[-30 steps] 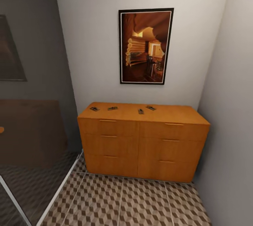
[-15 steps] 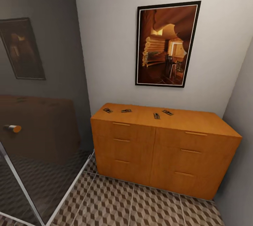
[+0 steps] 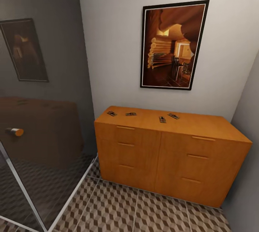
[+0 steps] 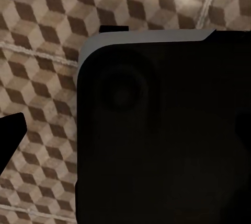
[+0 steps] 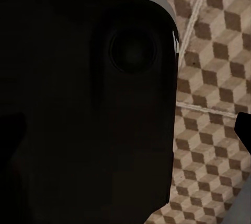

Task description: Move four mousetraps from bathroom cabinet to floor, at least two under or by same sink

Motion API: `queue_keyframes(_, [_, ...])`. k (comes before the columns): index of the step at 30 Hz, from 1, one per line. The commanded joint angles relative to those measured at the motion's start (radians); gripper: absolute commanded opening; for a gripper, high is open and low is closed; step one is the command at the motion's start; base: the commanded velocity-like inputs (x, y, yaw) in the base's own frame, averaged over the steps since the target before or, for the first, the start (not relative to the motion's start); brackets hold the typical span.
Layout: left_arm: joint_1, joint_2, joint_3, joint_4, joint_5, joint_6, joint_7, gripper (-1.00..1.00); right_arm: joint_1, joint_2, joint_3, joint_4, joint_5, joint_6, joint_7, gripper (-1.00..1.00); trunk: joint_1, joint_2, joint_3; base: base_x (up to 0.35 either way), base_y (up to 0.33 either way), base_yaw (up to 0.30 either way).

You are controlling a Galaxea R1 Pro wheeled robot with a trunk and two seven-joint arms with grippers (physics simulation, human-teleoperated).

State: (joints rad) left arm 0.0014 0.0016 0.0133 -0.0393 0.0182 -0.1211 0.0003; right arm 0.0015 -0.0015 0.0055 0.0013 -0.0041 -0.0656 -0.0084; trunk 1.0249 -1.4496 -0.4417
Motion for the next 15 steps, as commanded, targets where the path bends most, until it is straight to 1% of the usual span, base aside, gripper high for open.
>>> queue_keyframes(1, [0.000, 0.000, 0.001, -0.001, 0.002, -0.002, 0.000, 1.00, 0.000, 0.000, 0.001, 0.000, 0.000, -0.004, -0.001, 1.00, 0.000, 0.000, -0.001, 0.036, 0.000, 0.004])
queue_keyframes(12, [0.000, 0.000, 0.001, -0.001, 0.002, -0.003, -0.002, 1.00, 0.000, -0.001, 0.001, 0.000, 0.000, -0.008, -0.001, 1.00, 0.000, 0.000, -0.001, 0.080, 0.000, 0.001])
queue_keyframes(15, [0.000, 0.000, 0.001, -0.001, 0.001, -0.003, -0.002, 1.00, 0.000, 0.000, -0.003, 0.000, -0.002, -0.007, -0.001, 1.00, 0.000, 0.000, -0.001, 0.014, 0.000, -0.136])
